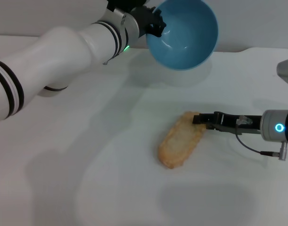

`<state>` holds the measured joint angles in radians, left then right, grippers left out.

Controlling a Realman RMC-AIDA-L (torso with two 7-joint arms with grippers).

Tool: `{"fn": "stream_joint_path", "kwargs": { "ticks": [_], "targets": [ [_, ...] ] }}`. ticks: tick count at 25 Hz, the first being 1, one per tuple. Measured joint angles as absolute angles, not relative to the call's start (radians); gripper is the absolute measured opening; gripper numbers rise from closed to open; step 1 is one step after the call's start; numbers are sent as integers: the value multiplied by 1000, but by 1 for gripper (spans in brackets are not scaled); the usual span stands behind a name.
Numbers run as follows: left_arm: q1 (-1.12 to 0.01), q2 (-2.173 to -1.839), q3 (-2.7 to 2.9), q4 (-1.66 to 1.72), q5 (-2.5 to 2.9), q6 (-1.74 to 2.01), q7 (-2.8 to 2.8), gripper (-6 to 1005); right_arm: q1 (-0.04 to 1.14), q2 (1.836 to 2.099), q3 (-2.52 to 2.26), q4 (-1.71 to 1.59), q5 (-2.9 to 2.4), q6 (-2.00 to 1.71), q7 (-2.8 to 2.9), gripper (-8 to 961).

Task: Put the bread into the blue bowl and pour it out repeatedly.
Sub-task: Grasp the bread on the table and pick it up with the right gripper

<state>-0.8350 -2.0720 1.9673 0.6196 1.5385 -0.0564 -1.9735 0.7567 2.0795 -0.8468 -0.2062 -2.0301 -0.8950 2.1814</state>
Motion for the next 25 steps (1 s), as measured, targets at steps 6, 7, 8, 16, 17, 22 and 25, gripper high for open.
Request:
{"fn": "stream_joint_path", "kwargs": {
  "ticks": [6, 7, 8, 16, 17, 22, 25],
  "targets": [
    [-835, -2072, 1968, 620, 1539, -59, -1974, 0, 769, 2086, -846, -175, -1963, -870, 2095, 574],
    [-835, -2072, 1968, 620, 1539, -59, -1974, 0, 773, 2086, -847, -169, -1960, -861, 2088, 574],
    [-834, -2073, 1968, 620, 1539, -59, -1974, 0, 775, 2086, -847, -164, -1959, -853, 2082, 574],
    [-833, -2074, 1969, 620, 1539, -59, -1974, 0, 773, 2081, -846, -152, -1959, -841, 2065, 515],
    [-833, -2074, 1969, 621, 1539, -59, -1974, 0, 772, 2081, -843, -152, -1959, -839, 2051, 505],
    [-832, -2073, 1969, 621, 1539, -61, -1974, 0, 767, 2081, -838, -148, -1898, -842, 1940, 321],
    [-832, -2072, 1969, 621, 1540, -62, -1974, 0, 766, 2081, -843, -146, -1873, -844, 1912, 300]
  ]
}}
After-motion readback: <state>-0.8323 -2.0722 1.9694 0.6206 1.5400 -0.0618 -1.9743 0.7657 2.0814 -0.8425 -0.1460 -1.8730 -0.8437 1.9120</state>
